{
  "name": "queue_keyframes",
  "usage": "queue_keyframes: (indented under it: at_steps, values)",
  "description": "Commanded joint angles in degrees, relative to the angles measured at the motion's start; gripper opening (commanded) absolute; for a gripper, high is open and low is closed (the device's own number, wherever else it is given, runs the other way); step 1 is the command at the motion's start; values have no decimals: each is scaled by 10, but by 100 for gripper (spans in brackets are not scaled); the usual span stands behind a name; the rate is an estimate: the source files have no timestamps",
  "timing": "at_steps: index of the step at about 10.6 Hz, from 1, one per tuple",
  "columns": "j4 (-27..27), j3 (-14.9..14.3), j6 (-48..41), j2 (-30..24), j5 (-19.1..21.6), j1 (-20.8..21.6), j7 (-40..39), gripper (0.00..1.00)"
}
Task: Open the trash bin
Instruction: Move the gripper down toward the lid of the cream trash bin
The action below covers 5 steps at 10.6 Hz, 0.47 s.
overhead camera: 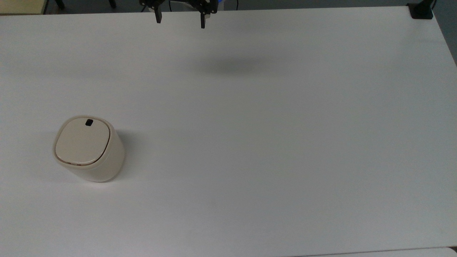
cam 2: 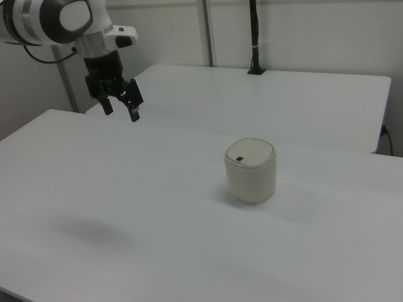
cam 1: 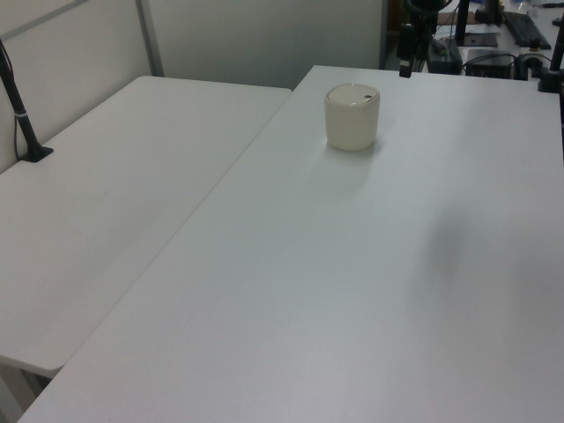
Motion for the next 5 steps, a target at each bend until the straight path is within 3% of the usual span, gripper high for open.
queue_keyframes:
  at_steps: [1,5]
  values:
    - [4,-9,6,5,11,11,-9,100]
    - [4,-9,6,6,11,11,-7,100]
